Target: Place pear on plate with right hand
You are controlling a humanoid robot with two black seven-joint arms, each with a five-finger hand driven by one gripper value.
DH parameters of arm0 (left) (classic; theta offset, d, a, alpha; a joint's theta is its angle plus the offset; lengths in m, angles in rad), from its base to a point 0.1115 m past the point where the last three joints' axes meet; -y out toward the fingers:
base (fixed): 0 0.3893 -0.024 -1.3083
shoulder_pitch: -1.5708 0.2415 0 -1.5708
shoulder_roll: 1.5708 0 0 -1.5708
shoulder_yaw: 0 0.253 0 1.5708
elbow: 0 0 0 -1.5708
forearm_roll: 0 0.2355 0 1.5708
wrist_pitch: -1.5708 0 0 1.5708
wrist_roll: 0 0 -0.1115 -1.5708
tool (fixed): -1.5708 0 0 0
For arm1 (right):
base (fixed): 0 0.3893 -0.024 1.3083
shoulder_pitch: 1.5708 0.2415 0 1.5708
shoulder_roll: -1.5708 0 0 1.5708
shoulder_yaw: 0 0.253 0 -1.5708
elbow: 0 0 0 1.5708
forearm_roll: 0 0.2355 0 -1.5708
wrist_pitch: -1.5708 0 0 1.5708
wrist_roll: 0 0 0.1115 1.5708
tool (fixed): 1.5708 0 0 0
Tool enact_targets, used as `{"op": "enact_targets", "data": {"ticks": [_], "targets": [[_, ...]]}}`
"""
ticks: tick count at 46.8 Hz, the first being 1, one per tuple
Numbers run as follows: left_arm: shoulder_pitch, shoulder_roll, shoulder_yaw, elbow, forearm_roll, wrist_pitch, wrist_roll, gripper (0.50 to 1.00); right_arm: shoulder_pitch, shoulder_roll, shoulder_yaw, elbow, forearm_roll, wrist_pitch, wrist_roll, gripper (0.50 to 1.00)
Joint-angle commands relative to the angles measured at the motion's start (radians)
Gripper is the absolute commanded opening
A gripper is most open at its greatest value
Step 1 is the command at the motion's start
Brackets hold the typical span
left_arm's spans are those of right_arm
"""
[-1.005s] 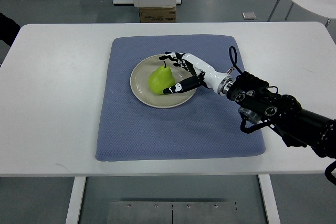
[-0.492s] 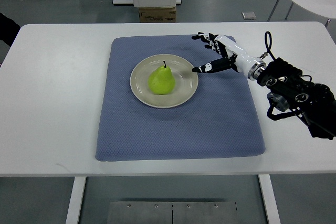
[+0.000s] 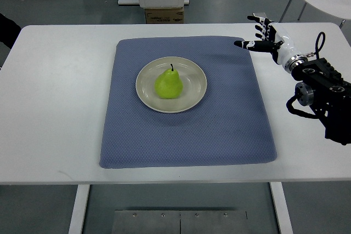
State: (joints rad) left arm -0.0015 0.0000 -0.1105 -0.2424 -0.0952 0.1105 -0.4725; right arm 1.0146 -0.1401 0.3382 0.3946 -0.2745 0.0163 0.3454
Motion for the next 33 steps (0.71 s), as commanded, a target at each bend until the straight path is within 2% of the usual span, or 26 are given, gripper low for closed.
{"op": "enact_targets", "data": {"ticks": [1,9,14,29,33], "targets": [[0.000,0.000,0.000,0.000,0.000,0.000,0.000,1.000,-0.007,0.005,0.064,0.000,0.001,-0.027,-0.032,0.998],[0.000,0.000,0.000,0.000,0.000,0.000,0.000,1.000,-0.027,0.027,0.241,0.004,0.000,-0.094,-0.130,1.000],[0.000,0.000,0.000,0.000,0.000,0.000,0.000,1.000,-0.039,0.030,0.306,0.009,0.000,-0.104,-0.166,1.000],[0.000,0.000,0.000,0.000,0.000,0.000,0.000,1.000,-0.073,0.091,0.541,0.021,-0.003,-0.104,-0.152,1.000],[0.000,0.000,0.000,0.000,0.000,0.000,0.000,1.000,-0.085,0.100,0.558,0.035,-0.006,-0.104,-0.131,1.000]]}}
